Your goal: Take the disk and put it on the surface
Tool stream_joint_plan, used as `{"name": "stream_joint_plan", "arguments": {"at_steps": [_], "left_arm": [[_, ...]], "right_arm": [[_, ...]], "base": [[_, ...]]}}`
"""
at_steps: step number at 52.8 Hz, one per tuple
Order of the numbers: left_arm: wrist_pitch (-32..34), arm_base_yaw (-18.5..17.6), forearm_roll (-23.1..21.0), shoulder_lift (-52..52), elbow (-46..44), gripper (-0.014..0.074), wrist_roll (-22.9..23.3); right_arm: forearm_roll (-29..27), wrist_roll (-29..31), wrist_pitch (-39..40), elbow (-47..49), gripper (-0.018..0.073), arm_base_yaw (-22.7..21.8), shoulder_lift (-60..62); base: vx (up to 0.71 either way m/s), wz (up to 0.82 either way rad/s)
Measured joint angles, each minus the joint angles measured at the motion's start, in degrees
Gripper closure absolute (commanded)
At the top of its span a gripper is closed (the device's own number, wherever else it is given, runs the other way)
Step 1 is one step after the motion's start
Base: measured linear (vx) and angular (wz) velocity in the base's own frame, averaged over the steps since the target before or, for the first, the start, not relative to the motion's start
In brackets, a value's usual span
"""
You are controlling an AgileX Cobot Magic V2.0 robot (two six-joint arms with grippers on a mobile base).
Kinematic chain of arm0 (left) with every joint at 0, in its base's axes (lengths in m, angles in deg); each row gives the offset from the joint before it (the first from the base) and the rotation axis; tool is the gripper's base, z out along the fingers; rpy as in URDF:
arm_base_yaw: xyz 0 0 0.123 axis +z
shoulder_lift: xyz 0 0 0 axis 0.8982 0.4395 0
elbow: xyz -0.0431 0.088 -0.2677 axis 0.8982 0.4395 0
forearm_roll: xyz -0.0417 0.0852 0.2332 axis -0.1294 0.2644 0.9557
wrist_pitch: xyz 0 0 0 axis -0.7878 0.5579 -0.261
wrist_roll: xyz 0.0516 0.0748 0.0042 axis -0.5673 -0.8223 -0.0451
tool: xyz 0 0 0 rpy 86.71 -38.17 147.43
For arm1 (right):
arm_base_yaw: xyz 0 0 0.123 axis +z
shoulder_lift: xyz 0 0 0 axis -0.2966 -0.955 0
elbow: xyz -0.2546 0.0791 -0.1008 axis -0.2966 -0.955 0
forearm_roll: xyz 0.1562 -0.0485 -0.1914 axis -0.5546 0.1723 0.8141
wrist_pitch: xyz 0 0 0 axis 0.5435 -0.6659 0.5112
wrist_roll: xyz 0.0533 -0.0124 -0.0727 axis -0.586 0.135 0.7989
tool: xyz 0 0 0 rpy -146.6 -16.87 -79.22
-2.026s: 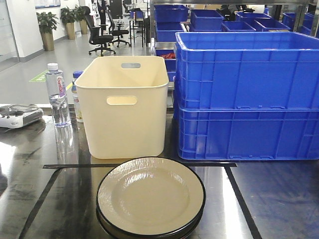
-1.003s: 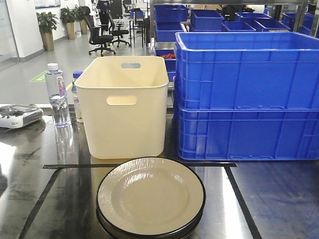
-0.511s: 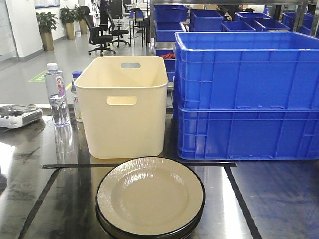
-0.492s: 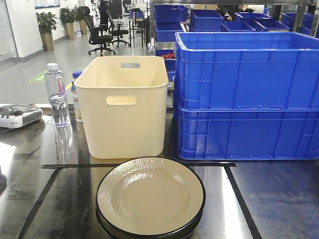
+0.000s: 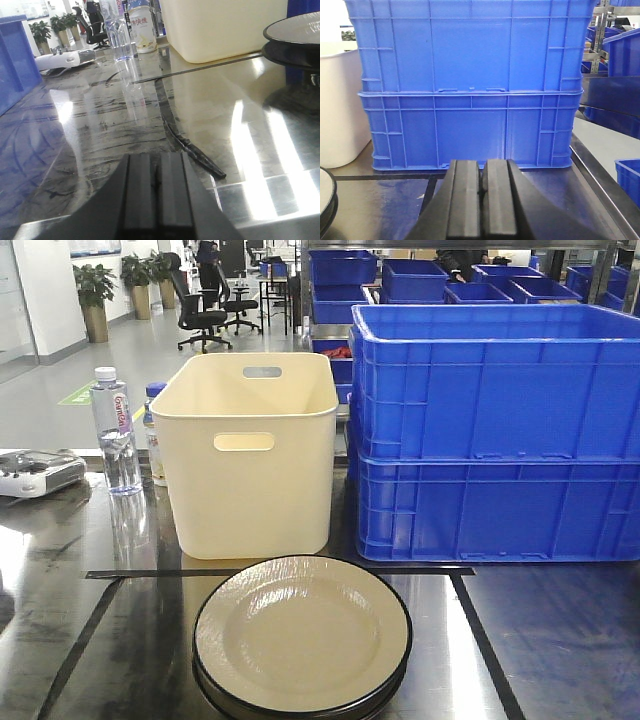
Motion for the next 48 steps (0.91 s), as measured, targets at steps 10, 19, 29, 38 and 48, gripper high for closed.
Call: {"name": "stream_joint_plan", "arguments": {"at_steps": [10, 19, 29, 38, 48], "left_arm": [[0.0, 0.0, 0.0, 0.0, 0.0, 0.0599, 0.1], [0.0, 0.0, 0.0, 0.0, 0.0, 0.0599, 0.1], [0.0, 0.0, 0.0, 0.0, 0.0, 0.0599, 0.1], [0.0, 0.0, 0.1, 0.0, 0.0, 0.0599, 0.1], [0.0, 0.0, 0.1, 0.0, 0.0, 0.0599, 0.1]], "right_arm": [[0.0, 0.0, 0.0, 0.0, 0.0566, 0.0, 0.0], [0.0, 0.0, 0.0, 0.0, 0.0566, 0.0, 0.0], [0.0, 0.0, 0.0, 0.0, 0.0566, 0.0, 0.0], [-1.8, -2.9, -1.8, 0.0, 0.0566, 0.0, 0.0], [13.9, -17.3, -12.3, 0.0, 0.0566, 0.0, 0.0]], "base": [[0.00, 0.00], [0.00, 0.00], [0.00, 0.00], [0.00, 0.00], [0.00, 0.00]]}}
